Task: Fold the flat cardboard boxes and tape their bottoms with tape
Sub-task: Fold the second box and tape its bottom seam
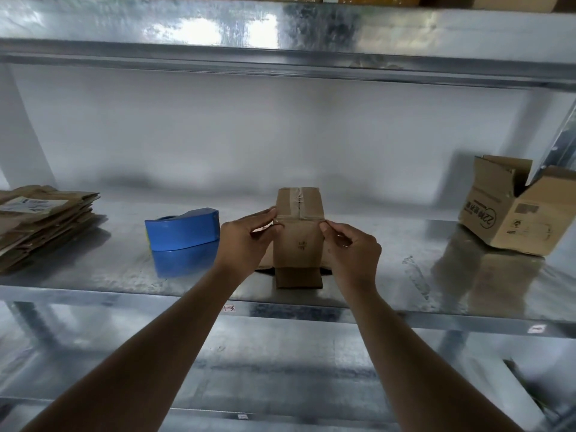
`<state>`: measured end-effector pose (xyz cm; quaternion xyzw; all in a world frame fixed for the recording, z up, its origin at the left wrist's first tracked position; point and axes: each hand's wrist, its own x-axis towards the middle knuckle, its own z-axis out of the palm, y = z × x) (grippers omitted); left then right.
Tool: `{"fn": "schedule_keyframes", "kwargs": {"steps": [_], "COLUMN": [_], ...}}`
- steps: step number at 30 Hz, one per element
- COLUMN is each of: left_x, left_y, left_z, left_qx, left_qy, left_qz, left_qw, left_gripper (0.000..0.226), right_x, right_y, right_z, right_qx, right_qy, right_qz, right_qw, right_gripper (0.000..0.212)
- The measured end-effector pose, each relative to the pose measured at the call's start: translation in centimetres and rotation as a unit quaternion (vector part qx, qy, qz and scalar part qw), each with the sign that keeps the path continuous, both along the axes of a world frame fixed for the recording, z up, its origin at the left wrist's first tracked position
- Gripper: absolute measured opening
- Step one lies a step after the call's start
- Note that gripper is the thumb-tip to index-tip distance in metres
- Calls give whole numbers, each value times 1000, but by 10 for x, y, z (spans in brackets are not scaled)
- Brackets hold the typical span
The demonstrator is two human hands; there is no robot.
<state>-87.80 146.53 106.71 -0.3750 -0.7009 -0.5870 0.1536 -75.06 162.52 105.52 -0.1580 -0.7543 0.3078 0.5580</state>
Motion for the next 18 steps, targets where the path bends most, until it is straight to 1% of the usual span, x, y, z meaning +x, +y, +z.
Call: {"fn": "schedule_keyframes", "kwargs": {"steps": [2, 5, 9, 12, 16, 18], "left_x": [2, 1, 0, -1, -1, -4], "left_y": [0, 1, 3, 4, 4, 0], "left_z": [2, 2, -5, -8, -9, -11], "left_qx": [-3, -23, -46, -51, -71, -84], "left_qy": [-7, 30, 128, 167, 173, 137], "left_qz": [12, 28, 60, 67, 69, 46], "left_qw": [1000, 999, 989, 982, 980, 986], "left_gripper": [35, 27, 23, 23, 28, 35], "right_x": [0, -3, -11, -12, -7, -4], "right_y": [0, -2, -16, -23, -21, -20], "right_z": [-1, -1, -7, -9, -10, -9], "right_qx": [1, 7, 3, 9, 37, 28], "right_qy": [-2, -12, -49, -63, -52, -43], "right_qz": [-13, -51, -110, -118, -94, -74], "right_qw": [1000, 999, 993, 991, 993, 996], "right_gripper": [20, 17, 20, 19, 22, 27]}}
